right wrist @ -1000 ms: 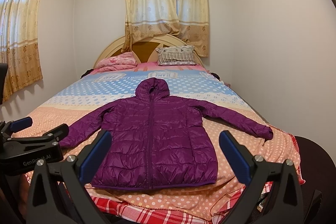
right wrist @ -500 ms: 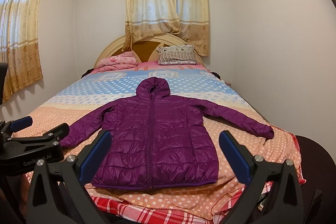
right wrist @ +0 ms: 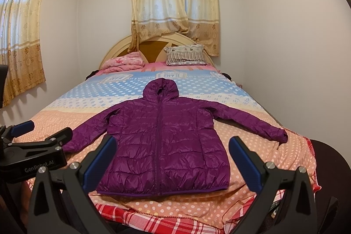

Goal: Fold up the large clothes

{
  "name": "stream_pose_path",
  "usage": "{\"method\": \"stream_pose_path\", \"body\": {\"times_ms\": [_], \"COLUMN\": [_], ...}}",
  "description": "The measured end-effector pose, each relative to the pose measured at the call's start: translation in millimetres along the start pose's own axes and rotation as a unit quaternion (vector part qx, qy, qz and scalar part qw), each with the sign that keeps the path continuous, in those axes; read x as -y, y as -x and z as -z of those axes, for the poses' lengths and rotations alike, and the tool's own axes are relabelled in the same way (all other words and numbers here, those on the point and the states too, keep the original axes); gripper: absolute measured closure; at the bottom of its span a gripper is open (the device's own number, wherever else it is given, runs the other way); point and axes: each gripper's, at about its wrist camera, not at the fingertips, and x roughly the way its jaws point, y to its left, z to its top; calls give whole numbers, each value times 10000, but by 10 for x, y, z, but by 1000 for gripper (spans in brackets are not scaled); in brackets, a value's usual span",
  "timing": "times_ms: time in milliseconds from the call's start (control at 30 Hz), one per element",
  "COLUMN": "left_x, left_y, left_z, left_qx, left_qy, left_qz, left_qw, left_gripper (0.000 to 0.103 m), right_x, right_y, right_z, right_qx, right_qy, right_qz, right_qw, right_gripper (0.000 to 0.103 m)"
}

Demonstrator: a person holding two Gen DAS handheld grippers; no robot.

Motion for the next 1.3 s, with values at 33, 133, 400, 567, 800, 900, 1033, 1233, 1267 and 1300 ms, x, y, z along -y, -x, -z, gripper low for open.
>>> {"method": "stream_pose_path", "body": {"times_ms": [33, 133, 400, 567, 800, 900, 1033, 1233, 1267, 1300], "left_x": [-8, 14, 94, 161, 217, 268, 338, 461, 471, 487], "left_y": [-10, -51, -218, -402, -826, -1154, -1631, -2124, -2194, -2286], "left_z": [2, 33, 60, 82, 70, 55, -29, -186, -207, -235], "left_qx": [-11, -63, -179, -282, -385, -446, -584, -481, -465, -448], "left_qy": [-7, -16, -132, -287, -489, -647, -727, -859, -902, -964], "left_qz": [-6, -15, -47, -81, -38, -99, -163, -178, -193, -230], "left_qw": [10000, 10000, 9997, 9992, 9981, 9969, 9955, 9950, 9946, 9941], "left_gripper": [1, 1, 1, 1, 1, 1, 1, 1, 1, 1], "right_x": [1, 2, 134, 231, 454, 651, 1002, 1645, 1717, 1808], "right_y": [-13, -64, -285, -467, -861, -1215, -1686, -2353, -2405, -2474], "right_z": [8, 26, 84, 152, 276, 337, 409, 415, 406, 384], "right_qx": [-19, -112, -415, -655, -964, -1163, -1393, -1747, -1762, -1770], "right_qy": [-1, 1, -131, -182, -233, -234, -342, -425, -434, -409], "right_qz": [1, 13, 35, 109, 307, 541, 910, 1627, 1687, 1790], "right_qw": [10000, 9999, 9990, 9976, 9946, 9915, 9855, 9702, 9688, 9669], "right_gripper": [0, 0, 0, 0, 0, 0, 0, 0, 0, 0]}}
